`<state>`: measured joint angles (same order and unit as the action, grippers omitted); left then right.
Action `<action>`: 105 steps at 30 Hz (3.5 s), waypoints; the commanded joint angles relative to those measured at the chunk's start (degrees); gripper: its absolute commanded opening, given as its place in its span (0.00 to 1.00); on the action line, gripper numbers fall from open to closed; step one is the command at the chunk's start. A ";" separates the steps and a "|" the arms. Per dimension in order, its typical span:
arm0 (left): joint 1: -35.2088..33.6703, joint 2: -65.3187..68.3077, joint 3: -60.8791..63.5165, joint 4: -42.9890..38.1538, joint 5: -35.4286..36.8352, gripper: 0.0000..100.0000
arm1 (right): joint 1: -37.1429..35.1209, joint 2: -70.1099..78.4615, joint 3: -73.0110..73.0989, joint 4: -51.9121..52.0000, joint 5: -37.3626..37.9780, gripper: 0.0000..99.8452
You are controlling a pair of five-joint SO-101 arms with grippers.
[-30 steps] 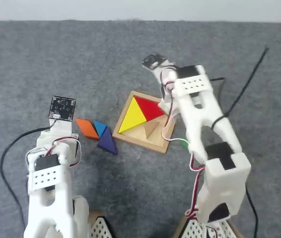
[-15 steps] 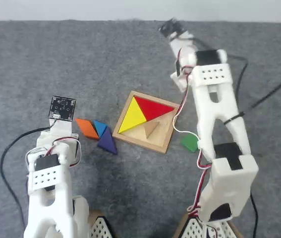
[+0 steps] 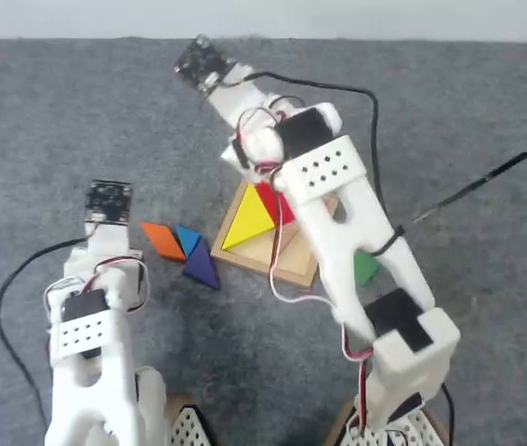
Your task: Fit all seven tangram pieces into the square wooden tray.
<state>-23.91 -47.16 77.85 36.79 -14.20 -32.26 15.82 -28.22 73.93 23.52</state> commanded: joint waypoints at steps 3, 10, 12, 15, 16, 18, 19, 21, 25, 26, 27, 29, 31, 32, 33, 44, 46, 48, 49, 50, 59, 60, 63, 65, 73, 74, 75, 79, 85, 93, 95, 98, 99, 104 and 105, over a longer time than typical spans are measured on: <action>-0.79 -1.49 -2.33 -1.41 0.97 0.15 | 11.82 10.59 -3.25 -8.66 -3.52 0.32; -0.79 -1.76 -1.01 -3.08 0.97 0.15 | 23.08 15.87 -3.25 -3.12 2.46 0.51; -0.70 -1.76 -1.01 -3.08 0.97 0.15 | 23.87 14.46 -3.69 -0.31 2.46 0.51; -0.70 -1.76 -0.92 -3.08 0.79 0.15 | 22.90 10.95 -4.13 4.97 2.46 0.49; -0.70 -1.76 -0.92 -3.08 0.79 0.15 | 22.02 9.45 -4.13 6.37 2.46 0.46; -0.70 -1.76 -0.92 -3.08 0.79 0.15 | 19.74 6.90 -3.78 9.45 2.55 0.34; -0.70 -1.76 -0.92 -3.08 0.79 0.15 | 18.42 5.85 -3.78 10.95 2.55 0.27; -0.70 -1.76 -0.84 -3.08 0.79 0.15 | 15.69 4.44 -3.78 13.93 2.55 0.11; -0.79 -1.76 -0.84 -3.08 0.70 0.15 | 10.68 4.09 -2.81 18.15 3.96 0.04; -0.79 -1.76 -0.84 -3.08 0.70 0.15 | 9.54 4.09 -1.23 18.24 4.04 0.04; -0.79 -1.76 -0.84 -3.08 0.70 0.15 | 8.40 4.09 0.53 17.71 4.04 0.05; -0.79 -1.76 -0.84 -3.08 0.70 0.15 | 6.46 4.09 4.57 14.90 4.13 0.05; -0.79 -1.76 -0.84 -3.08 0.70 0.15 | 5.14 4.09 10.37 9.54 5.10 0.05; -0.79 -1.76 -0.84 -3.08 0.70 0.15 | 4.62 4.09 13.36 6.99 6.59 0.05; -0.79 -1.76 -0.84 -3.08 0.62 0.15 | 4.00 4.09 16.00 4.88 8.44 0.05; -0.79 -1.76 -0.84 -3.08 0.62 0.15 | 2.77 4.18 26.29 -4.97 15.30 0.26; -0.79 -1.76 -0.84 -3.08 0.62 0.15 | 2.59 4.18 27.43 -5.49 16.70 0.26; -0.79 -1.76 -0.84 -3.08 0.62 0.15 | 2.51 4.18 28.22 -5.49 17.76 0.26; -0.79 -1.76 -0.84 -3.08 0.62 0.15 | 2.51 4.18 28.48 -5.49 18.20 0.26; -0.79 -1.76 -0.84 -3.08 0.62 0.15 | 2.51 4.09 28.66 -5.41 18.64 0.26; -0.88 -1.76 -0.84 -3.08 0.62 0.15 | 1.80 3.38 28.31 -2.15 15.82 0.25; -0.88 -1.76 -0.84 -3.08 0.62 0.15 | 1.80 3.38 27.69 -1.98 14.59 0.24; -0.97 -1.76 -0.84 -3.08 0.62 0.15 | 2.77 3.38 23.21 1.63 13.98 0.19; -0.97 -1.76 -0.84 -3.08 0.62 0.15 | 3.03 3.47 18.90 5.41 14.95 0.16; -1.05 -1.76 -0.84 -3.08 0.62 0.15 | 2.15 4.09 13.10 16.75 28.22 0.15; -1.05 -1.76 -0.84 -3.08 0.62 0.15 | 2.07 4.18 14.15 16.66 30.15 0.15; -1.05 -1.76 -0.84 -3.08 0.62 0.15 | 1.98 4.09 15.82 16.04 32.35 0.15; -1.05 -1.85 -0.84 -3.08 0.62 0.15 | 1.80 4.00 22.77 9.71 37.71 0.15; -1.05 -1.85 -0.84 -3.08 0.62 0.15 | 1.89 4.09 27.69 2.42 40.62 0.15; -1.05 -1.85 -0.84 -3.08 0.62 0.15 | 1.89 4.09 29.80 -0.92 40.62 0.15; -1.05 -1.85 -0.84 -3.08 0.62 0.15 | 2.15 3.47 29.45 -0.57 40.62 0.15; -1.05 -1.85 -0.84 -3.08 0.62 0.15 | 2.24 1.27 29.63 0.04 40.70 0.15; -1.05 -1.85 -0.84 -3.08 0.62 0.15 | 1.98 0.13 29.71 0.92 40.79 0.15; -1.05 -1.85 -0.84 -3.08 0.62 0.15 | -0.13 -4.09 29.80 4.26 42.99 0.17; -1.05 -1.85 -0.84 -3.08 0.62 0.15 | -0.66 -4.18 30.07 4.35 43.08 0.19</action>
<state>-24.62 -47.16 77.85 34.95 -14.20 -31.21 16.70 1.93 77.10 65.36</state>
